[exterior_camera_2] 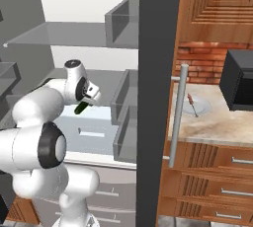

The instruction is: Place the cold items (lemon wedge and cucumber) from the fridge in one tupperware on the dining counter. Place the warm items (hot dog and kebab skewer) in the stove area in another tupperware.

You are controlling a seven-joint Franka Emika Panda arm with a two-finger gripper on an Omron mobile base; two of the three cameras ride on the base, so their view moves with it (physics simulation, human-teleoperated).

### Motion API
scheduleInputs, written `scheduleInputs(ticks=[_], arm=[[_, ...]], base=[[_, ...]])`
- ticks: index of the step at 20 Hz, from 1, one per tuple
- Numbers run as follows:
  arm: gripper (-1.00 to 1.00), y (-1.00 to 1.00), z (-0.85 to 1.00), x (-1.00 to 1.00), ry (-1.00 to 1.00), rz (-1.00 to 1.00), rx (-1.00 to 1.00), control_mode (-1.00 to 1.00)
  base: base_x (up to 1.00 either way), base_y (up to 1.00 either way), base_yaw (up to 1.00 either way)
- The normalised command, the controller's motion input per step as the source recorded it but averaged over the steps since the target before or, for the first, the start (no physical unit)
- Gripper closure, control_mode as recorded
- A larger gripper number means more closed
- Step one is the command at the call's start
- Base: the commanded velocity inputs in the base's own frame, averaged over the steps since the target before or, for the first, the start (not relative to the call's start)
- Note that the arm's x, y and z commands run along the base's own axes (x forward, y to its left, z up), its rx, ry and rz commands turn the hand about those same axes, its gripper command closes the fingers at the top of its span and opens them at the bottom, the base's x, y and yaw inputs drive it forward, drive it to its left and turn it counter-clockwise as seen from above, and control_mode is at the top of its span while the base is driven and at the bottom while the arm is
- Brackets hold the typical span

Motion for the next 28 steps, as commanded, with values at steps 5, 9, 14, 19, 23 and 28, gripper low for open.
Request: scheduleInputs(ticks=[5,9,14,19,23,28], arm=[[1.0,-0.16,0.24,-1.0,0.0,0.01,0.0,-1.0],[1.0,-0.3,0.62,-0.97,0.09,0.08,-0.01,-1.0],[1.0,-0.12,0.52,-1.0,0.05,0.08,-0.03,-1.0],[1.0,-0.02,0.53,-1.0,0.09,0.04,-0.04,-1.0],[1.0,0.0,0.62,-1.0,0.11,0.04,-0.06,-1.0],[1.0,0.0,0.51,-0.76,0.12,0.05,-0.05,-1.0]], base=[[0.0,0.0,0.0],[0.0,0.0,0.0],[0.0,0.0,0.0],[0.0,0.0,0.0],[0.0,0.0,0.0],[0.0,0.0,0.0]])
